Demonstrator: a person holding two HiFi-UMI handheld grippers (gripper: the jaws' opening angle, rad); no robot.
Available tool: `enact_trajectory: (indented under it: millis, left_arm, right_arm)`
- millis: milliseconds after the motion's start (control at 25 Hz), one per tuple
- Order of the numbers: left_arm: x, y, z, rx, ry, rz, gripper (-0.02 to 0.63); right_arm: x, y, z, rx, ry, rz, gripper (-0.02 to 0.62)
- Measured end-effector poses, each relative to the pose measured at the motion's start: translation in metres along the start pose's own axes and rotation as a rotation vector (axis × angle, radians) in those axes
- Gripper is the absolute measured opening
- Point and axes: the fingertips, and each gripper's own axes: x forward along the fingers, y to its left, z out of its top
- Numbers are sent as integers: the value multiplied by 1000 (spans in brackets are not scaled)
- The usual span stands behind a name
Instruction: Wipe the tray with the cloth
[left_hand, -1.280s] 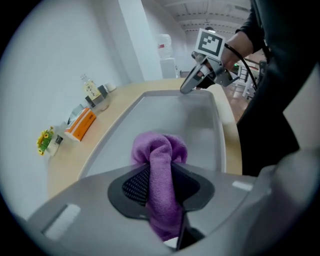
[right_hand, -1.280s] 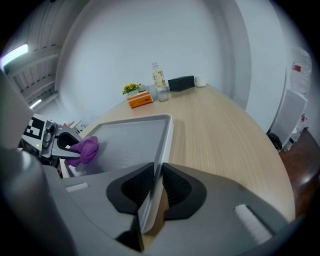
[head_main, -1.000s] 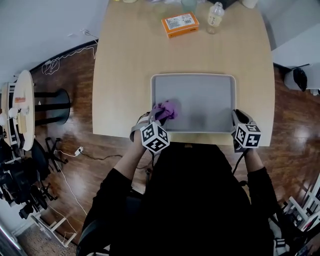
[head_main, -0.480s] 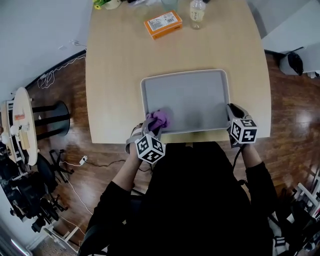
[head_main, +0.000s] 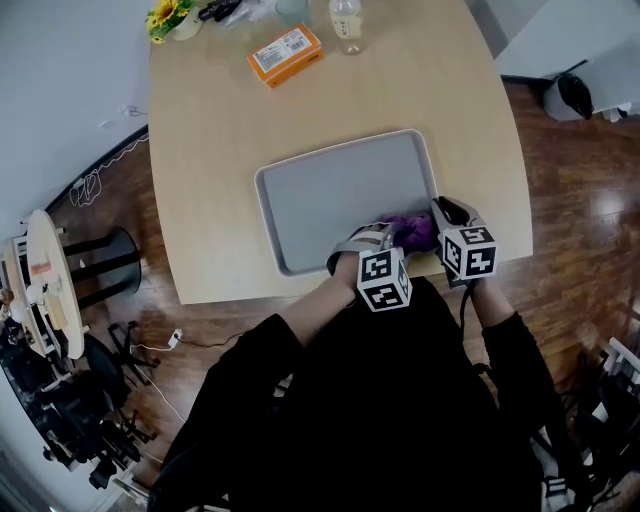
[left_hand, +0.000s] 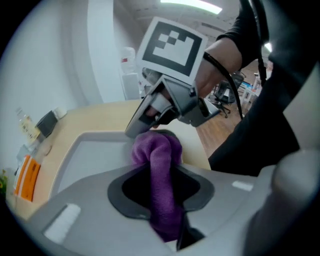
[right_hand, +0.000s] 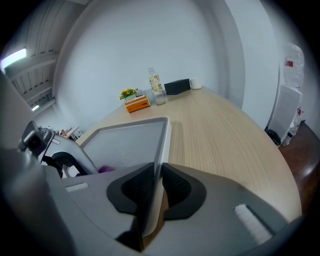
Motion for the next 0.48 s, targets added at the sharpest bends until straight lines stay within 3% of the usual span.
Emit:
enact_trajectory:
  millis: [160,280,480]
  left_arm:
    - [19,0,32,52,-7,-37,86]
    - [19,1,36,48,-13,-17,84]
    - [-5,0,-16,22,20,34,84]
  right_arm:
    - [-1,-1,0,9,-3,9,54]
    - [-1,-3,0,19,-9,9,53]
    - [1,-6,0,2,-6,8,54]
